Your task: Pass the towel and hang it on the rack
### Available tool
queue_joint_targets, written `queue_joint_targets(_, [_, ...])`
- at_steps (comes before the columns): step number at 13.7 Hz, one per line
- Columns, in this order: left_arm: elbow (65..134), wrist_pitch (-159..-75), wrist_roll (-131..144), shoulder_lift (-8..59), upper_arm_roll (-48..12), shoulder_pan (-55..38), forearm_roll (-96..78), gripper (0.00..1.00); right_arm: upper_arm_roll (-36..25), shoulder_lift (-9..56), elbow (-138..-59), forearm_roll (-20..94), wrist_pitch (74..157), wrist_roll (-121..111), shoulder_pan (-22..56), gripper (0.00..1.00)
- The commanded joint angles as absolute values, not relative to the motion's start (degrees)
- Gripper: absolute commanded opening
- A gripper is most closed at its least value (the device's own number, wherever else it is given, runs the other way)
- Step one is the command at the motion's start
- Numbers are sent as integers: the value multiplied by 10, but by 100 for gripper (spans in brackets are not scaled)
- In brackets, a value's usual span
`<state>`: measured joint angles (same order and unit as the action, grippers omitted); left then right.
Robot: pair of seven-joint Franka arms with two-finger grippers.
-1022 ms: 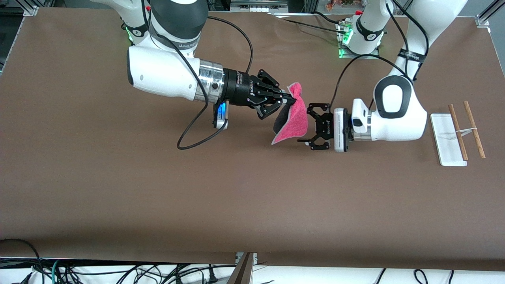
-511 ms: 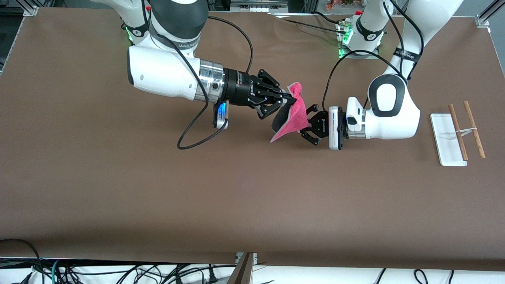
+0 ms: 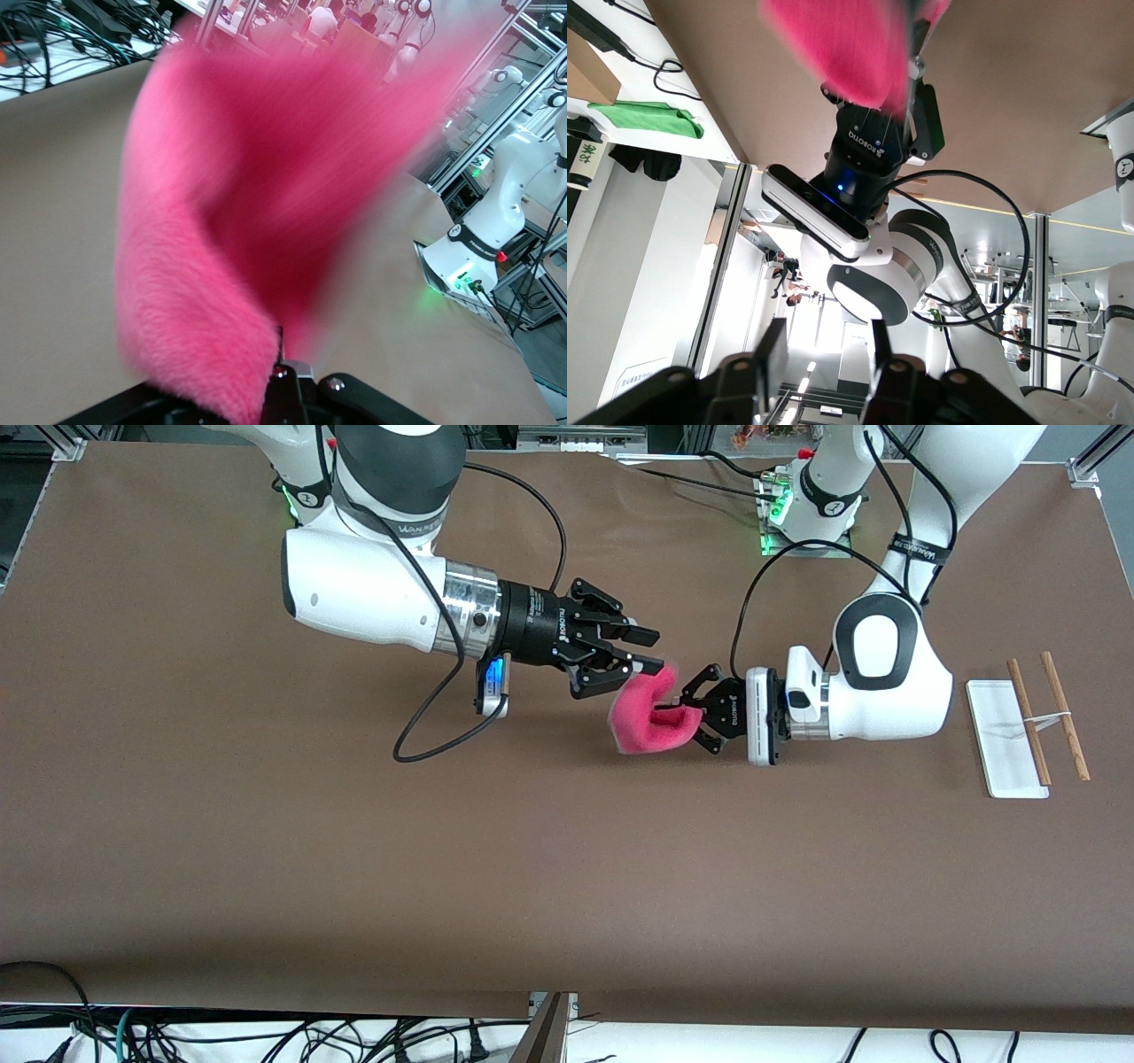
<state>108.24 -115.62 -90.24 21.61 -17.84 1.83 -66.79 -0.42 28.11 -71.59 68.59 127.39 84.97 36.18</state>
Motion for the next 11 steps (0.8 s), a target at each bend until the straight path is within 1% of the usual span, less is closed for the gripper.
queue_joint_targets(1, [1082, -1152, -910, 200, -176, 39, -583, 0, -9, 284, -700, 680, 1268, 857, 350, 100])
queue_joint_targets(3, [1075, -1132, -907, 200, -175, 61, -494, 0, -9, 281, -700, 680, 1251, 853, 324, 100])
queue_joint_targets(5, [1051, -1094, -898, 200, -170, 86, -395, 0, -10, 280, -700, 664, 1193, 834, 288, 100])
queue_joint_targets(7, [999, -1033, -867, 202, -164, 104, -258, 0, -10, 275, -700, 611, 1128, 789, 252, 100])
queue_joint_targets(9, [941, -952, -832, 207, -164, 109, -118, 0, -11, 266, -706, 580, 1075, 724, 231, 100])
queue_joint_targets(11, [909, -898, -814, 207, -161, 113, -15, 0, -43, 264, -709, 570, 1011, 679, 223, 100])
